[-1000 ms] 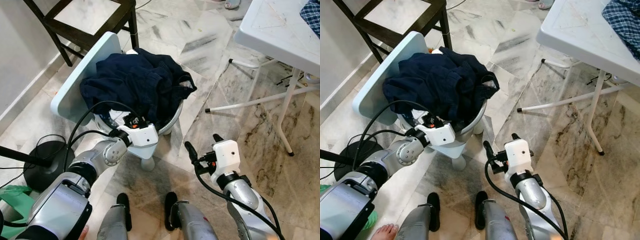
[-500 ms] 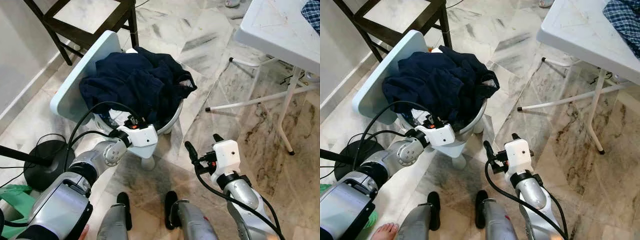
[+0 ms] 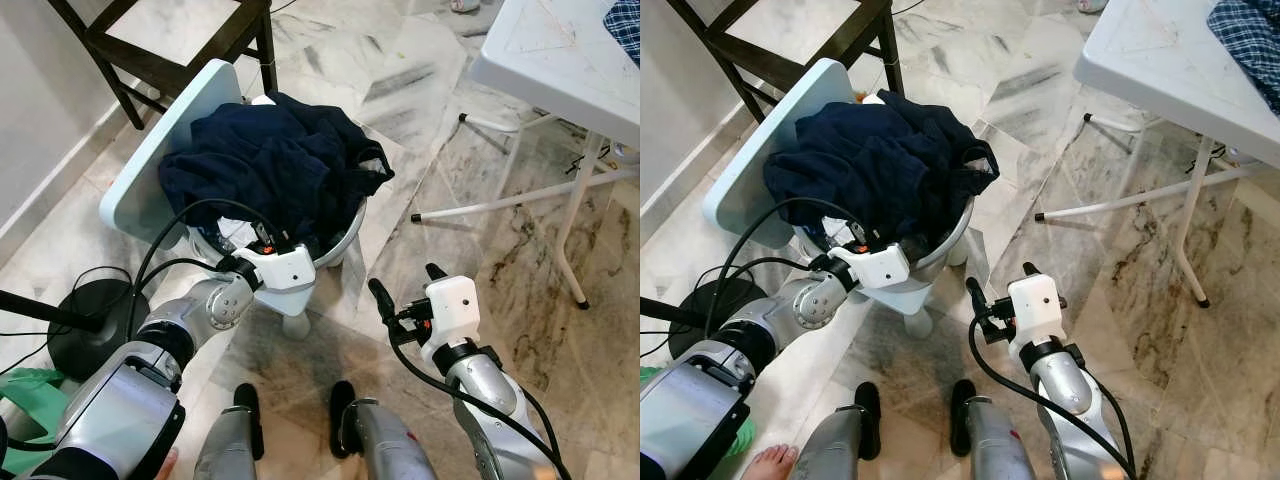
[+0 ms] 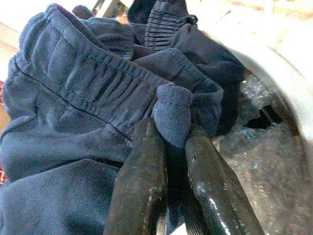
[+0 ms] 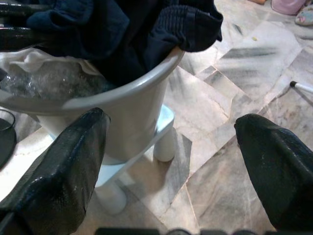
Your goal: Hang hanger
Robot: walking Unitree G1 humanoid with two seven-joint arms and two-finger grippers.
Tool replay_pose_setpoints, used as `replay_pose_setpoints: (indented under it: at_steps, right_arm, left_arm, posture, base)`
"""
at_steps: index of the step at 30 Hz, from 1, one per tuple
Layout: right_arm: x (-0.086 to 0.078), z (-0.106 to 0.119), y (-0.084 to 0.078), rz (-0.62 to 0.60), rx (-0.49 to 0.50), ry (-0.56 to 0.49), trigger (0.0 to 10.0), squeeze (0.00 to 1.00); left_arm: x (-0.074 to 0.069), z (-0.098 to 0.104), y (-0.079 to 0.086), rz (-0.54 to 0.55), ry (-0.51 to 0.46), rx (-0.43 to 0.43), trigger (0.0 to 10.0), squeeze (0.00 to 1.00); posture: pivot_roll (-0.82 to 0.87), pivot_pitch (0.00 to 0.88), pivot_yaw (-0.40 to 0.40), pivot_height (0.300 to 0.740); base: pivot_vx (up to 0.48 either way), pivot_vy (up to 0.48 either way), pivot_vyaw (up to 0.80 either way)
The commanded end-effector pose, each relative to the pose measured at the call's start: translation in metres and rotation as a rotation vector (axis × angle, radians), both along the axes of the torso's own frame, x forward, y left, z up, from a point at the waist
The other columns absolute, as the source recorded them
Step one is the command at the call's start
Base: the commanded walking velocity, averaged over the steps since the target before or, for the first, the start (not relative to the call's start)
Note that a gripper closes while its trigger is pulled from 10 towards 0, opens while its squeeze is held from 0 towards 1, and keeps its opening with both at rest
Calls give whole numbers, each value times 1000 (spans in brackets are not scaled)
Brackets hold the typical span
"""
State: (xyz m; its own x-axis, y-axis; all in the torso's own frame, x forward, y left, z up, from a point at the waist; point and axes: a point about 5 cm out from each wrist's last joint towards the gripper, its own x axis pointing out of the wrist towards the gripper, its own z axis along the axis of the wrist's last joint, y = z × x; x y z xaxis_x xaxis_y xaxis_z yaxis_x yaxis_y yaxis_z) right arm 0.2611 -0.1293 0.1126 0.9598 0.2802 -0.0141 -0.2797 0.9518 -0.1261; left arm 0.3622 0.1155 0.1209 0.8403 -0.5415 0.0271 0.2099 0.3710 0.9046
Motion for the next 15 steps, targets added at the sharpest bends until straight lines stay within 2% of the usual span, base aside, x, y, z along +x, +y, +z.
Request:
replay_pose_setpoints:
  at_steps: [1, 6, 9, 10, 15]
  right_arm:
    - [-3, -8, -2, -9, -4, 36, 10000, 0]
    - [-2, -8, 0, -4, -3, 35, 10000, 0]
    - [-2, -8, -1, -2, -4, 35, 10000, 0]
    - [-2, -8, -1, -2, -4, 35, 10000, 0]
    - [-2, -10, -1, -1, -3, 37, 10000, 0]
  left_arm:
    - [-2, -4, 4, 6, 11, 10, 0, 0]
    - [0, 1, 7, 17, -2, -28, 0, 0]
    - [4, 17, 5, 15, -42, -136, 0, 0]
    - [4, 17, 5, 15, -42, -136, 0, 0]
    - [8, 45, 9, 17, -139, -284, 0, 0]
  posture:
    - [-67, 399, -51, 740]
    - [-63, 398, -54, 740]
    - [-59, 399, -54, 740]
    - [-59, 399, -54, 740]
    - [-43, 396, -53, 740]
  base:
    - [0, 0, 0]
    - [0, 0, 0]
    - [0, 0, 0]
    - [0, 0, 0]
    - [0, 0, 0]
